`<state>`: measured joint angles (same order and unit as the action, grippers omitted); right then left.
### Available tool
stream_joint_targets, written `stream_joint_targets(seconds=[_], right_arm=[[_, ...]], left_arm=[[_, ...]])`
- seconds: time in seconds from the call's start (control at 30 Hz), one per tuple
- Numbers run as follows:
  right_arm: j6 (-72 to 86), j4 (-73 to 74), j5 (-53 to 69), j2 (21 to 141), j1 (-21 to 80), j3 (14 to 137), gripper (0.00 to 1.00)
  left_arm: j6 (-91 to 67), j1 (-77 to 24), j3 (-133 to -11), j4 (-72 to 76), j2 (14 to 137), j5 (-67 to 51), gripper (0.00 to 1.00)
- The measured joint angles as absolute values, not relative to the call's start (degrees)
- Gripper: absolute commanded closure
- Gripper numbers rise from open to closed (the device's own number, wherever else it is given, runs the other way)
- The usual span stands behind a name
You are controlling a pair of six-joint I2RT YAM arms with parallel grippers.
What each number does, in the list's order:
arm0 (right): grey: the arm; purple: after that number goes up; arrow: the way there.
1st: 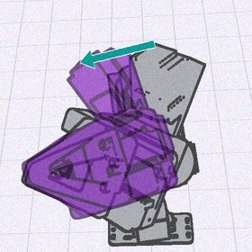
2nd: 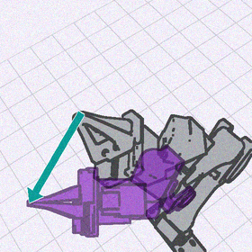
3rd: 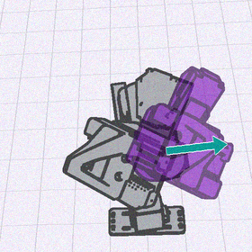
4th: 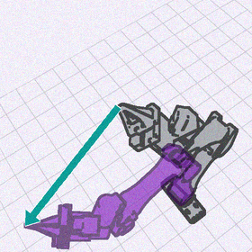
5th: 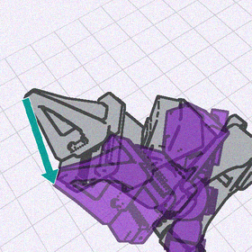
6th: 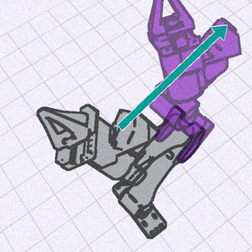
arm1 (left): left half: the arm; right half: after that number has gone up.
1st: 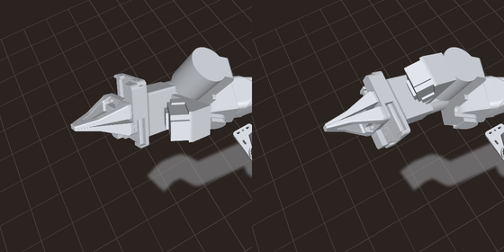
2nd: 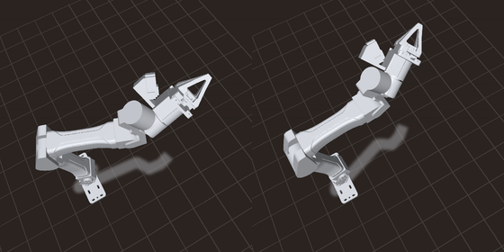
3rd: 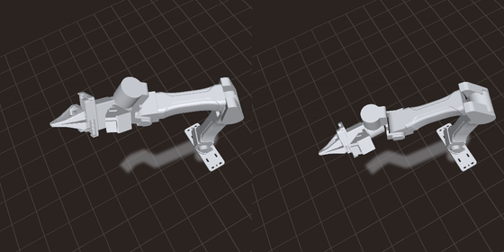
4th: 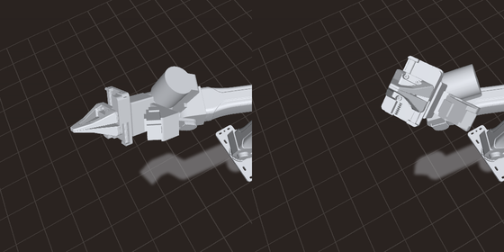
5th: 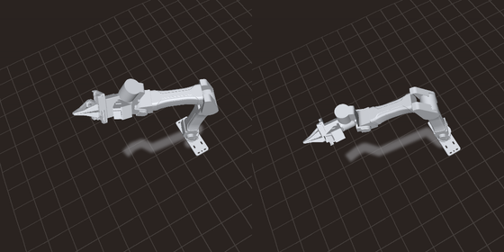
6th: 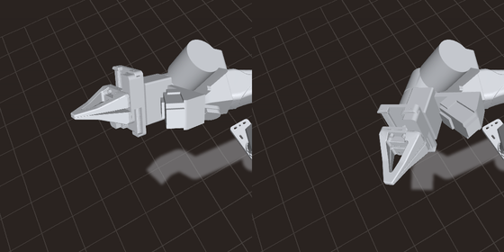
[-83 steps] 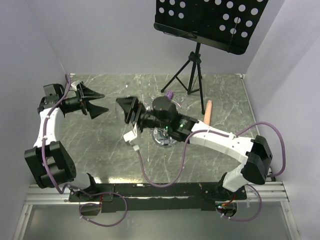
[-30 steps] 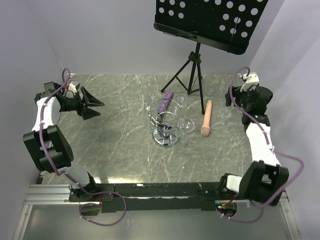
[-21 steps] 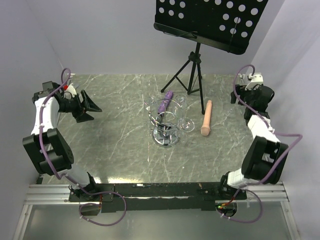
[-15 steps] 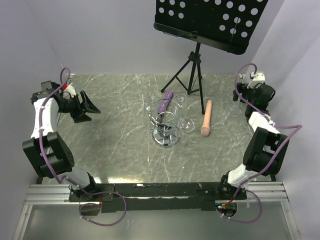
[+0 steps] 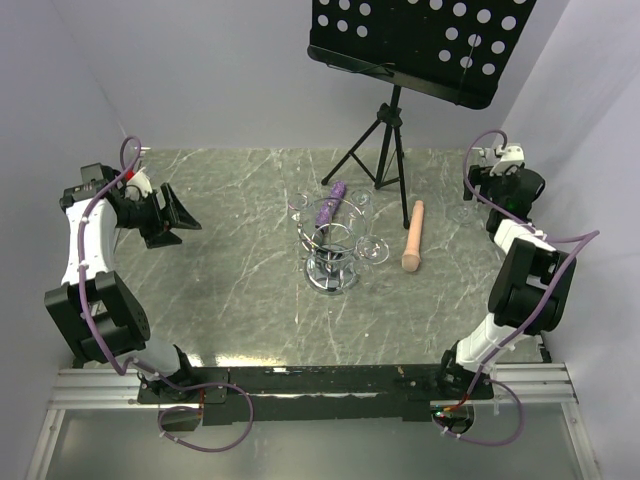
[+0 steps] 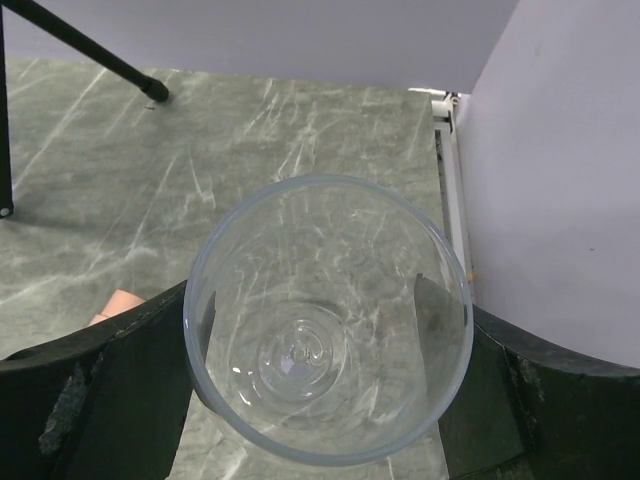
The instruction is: Take the wine glass off the wine glass rack
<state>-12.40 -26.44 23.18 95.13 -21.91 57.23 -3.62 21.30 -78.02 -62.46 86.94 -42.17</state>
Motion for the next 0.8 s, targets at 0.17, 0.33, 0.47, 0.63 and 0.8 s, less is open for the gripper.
stream_joint_targets(seconds=[0.17,0.33,0.47,0.63,0.8], right_arm=[[-12.71,-26.7,23.49,96.49,-21.91,57.25,0.44],[-12.97,-26.81,23.55,96.68,-21.91,57.39,0.43],[-13.15,-26.79,23.55,96.71,-21.91,57.45,0.42],[-13.39,-26.61,23.62,96.71,-21.91,57.45,0.42],[-13.52,-26.3,23.9,96.66,-21.91,57.43,0.43]], left_arm=[[-3.31,21.3,-78.02,-63.33,86.7,-42.04,0.2],[-2.57,21.32,-78.02,-63.57,86.7,-41.82,0.2],[-2.57,21.34,-78.02,-63.57,86.7,-41.76,0.2],[-2.57,21.41,-78.02,-63.57,86.7,-41.76,0.2],[-2.59,21.43,-78.02,-63.51,86.7,-41.85,0.2]])
